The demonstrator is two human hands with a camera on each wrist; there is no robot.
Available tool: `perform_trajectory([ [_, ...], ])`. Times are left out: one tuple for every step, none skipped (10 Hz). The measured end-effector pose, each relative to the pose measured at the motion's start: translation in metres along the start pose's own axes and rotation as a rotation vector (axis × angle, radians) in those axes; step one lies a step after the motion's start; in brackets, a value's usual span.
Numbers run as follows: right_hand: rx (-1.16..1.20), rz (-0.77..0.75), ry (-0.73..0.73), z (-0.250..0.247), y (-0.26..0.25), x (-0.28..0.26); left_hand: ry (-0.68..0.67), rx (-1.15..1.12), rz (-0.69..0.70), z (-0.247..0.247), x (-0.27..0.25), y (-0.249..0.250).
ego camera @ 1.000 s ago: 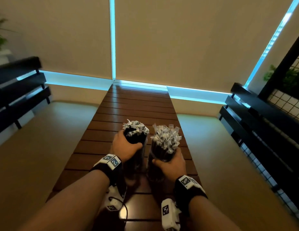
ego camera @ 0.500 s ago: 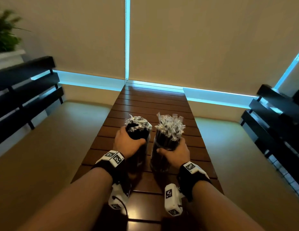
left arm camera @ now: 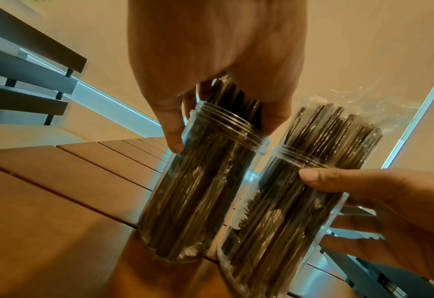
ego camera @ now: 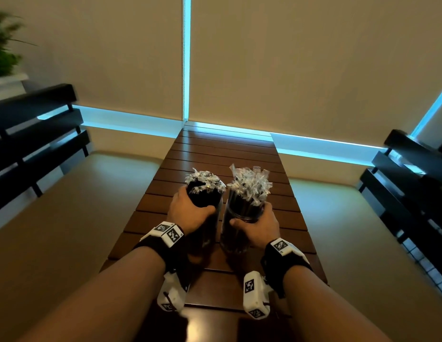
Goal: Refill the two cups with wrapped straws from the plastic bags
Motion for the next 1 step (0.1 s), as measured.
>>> perform_trajectory([
  [0.058,0.034,-0.024,-0.0041,0.0025,-0.0120,-0.072,0.030,0.035,-0.0039,-0.0026,0.0009],
])
Point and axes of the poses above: each hand's wrist, its own x-axis towards the middle knuckle, its own z-axis out of the palm, y = z × x, the point moved 7 cm from there along x, towards the middle knuckle, and after that the axes turned 2 degrees about -z, right-handed, at the moved point
